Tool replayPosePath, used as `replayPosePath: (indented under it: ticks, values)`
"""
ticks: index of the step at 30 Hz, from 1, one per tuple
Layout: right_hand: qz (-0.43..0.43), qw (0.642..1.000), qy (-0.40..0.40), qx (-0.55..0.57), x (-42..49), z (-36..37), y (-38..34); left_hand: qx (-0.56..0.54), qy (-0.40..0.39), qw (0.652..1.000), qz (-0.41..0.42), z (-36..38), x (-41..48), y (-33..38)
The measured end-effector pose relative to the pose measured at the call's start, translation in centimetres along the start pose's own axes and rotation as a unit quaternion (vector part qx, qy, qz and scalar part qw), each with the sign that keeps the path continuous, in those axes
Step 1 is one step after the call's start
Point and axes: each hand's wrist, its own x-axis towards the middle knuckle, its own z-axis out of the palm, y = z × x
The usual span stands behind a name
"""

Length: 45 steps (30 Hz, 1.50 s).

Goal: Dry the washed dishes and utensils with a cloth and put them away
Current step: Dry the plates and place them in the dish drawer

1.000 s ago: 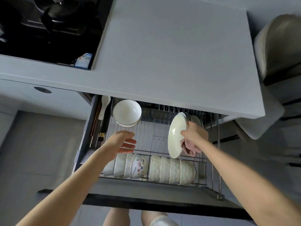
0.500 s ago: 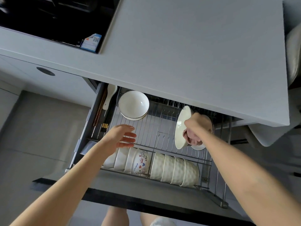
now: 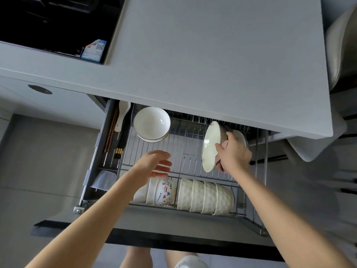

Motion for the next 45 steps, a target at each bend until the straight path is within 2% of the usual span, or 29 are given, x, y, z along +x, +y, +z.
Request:
replayPosePath:
  ticks: [2,5,7,10,11,12,13,15,16,18,20,23,26,32,37,39,42,45]
  values:
    - [0.007,0.988,-0.006,0.155,-2.5,-0.8,-0.2,0.011,-0.049,0.999,0.007,1.6,-0.4,0.4]
    - [-0.01,0.943,-0.097,0.32,-6.0,-1.3,-1.2,0.043,-0.141,0.989,0.011,4.6,-0.6,0.8]
    - [0.022,0.883,-0.194,0.428,-7.4,-1.5,-1.6,0.026,-0.168,0.985,0.023,6.4,-0.4,1.1]
    - [0.051,0.747,-0.312,0.585,-7.5,-2.5,-0.4,-0.043,-0.086,0.994,0.051,8.2,0.3,1.1]
    - [0.053,0.733,-0.323,0.597,-7.2,-3.1,0.3,-0.068,-0.068,0.994,0.052,8.5,0.5,1.1]
    - [0.06,0.748,-0.302,0.588,-6.7,-3.5,1.3,-0.088,-0.061,0.993,0.052,8.7,0.6,1.0]
    - [0.08,0.785,-0.246,0.563,-5.8,-3.7,2.3,-0.093,-0.055,0.993,0.055,8.8,0.8,0.9]
    - [0.142,0.888,-0.086,0.43,-3.2,-2.9,5.2,-0.091,-0.035,0.993,0.059,8.9,1.3,0.9]
    - [0.163,0.924,-0.038,0.343,-1.8,-2.1,6.7,-0.092,-0.019,0.994,0.062,8.8,1.7,0.9]
    - [0.181,0.954,-0.047,0.234,0.8,-0.3,9.2,-0.086,0.008,0.994,0.06,8.8,2.3,1.0]
    - [0.198,0.936,-0.124,0.263,3.1,1.7,11.0,-0.076,0.02,0.995,0.057,8.6,2.9,1.0]
    - [0.199,0.885,-0.201,0.371,4.9,4.4,12.2,-0.063,0.023,0.996,0.062,8.6,3.3,1.1]
    - [0.174,0.895,-0.175,0.372,5.4,6.1,12.0,-0.068,0.027,0.996,0.058,8.8,3.8,1.3]
    - [0.111,0.912,-0.201,0.338,6.1,7.8,11.2,-0.062,0.031,0.995,0.065,9.1,4.1,1.9]
    - [0.127,0.882,-0.238,0.387,6.9,6.4,12.2,-0.062,0.021,0.996,0.066,9.0,3.8,2.2]
    - [0.121,0.885,-0.25,0.373,6.8,5.6,12.1,-0.063,0.025,0.996,0.062,8.8,3.6,2.1]
    - [0.108,0.906,-0.227,0.341,6.2,4.3,11.5,-0.066,0.032,0.995,0.063,8.4,3.1,2.1]
    - [0.075,0.955,-0.166,0.234,4.8,1.3,9.7,-0.071,0.035,0.995,0.066,7.7,1.9,2.2]
